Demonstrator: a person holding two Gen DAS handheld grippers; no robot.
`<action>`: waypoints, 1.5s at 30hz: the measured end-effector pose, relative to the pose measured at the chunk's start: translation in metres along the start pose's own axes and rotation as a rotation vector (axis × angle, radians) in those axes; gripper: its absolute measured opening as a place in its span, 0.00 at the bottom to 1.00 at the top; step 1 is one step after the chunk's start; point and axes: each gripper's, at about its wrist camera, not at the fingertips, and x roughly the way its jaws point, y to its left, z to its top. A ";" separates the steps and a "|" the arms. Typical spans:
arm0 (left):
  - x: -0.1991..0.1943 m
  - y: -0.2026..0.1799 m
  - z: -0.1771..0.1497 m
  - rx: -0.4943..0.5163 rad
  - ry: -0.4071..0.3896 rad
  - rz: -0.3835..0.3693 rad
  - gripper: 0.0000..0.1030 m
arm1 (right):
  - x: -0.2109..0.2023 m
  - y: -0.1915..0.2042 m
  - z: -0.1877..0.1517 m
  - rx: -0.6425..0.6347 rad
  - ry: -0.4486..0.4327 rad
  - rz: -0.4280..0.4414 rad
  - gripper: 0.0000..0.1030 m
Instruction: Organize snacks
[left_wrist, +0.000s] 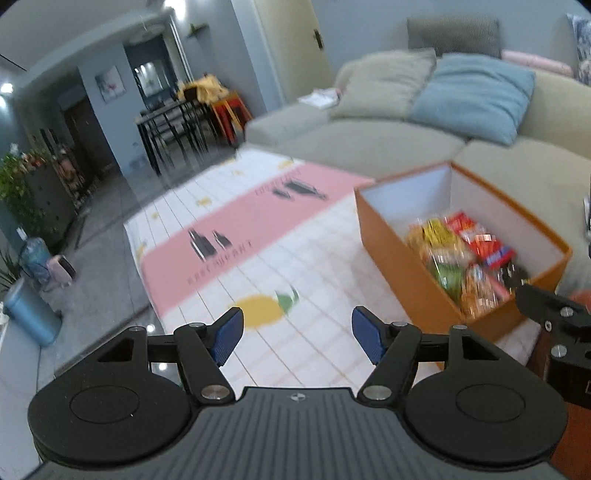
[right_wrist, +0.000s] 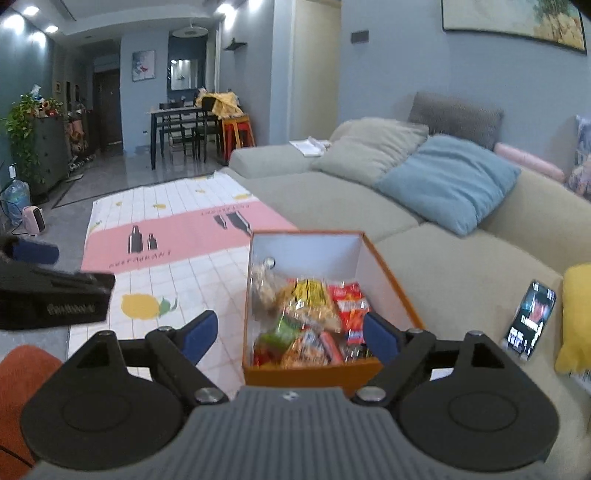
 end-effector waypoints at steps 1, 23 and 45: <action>0.003 -0.001 -0.002 0.004 0.010 -0.004 0.77 | 0.001 0.000 -0.003 0.004 0.007 0.003 0.81; 0.007 0.010 -0.031 -0.056 0.081 -0.017 0.76 | 0.026 0.003 -0.025 0.015 0.073 -0.016 0.81; 0.004 0.016 -0.036 -0.076 0.104 -0.011 0.76 | 0.018 0.010 -0.026 -0.016 0.071 -0.022 0.81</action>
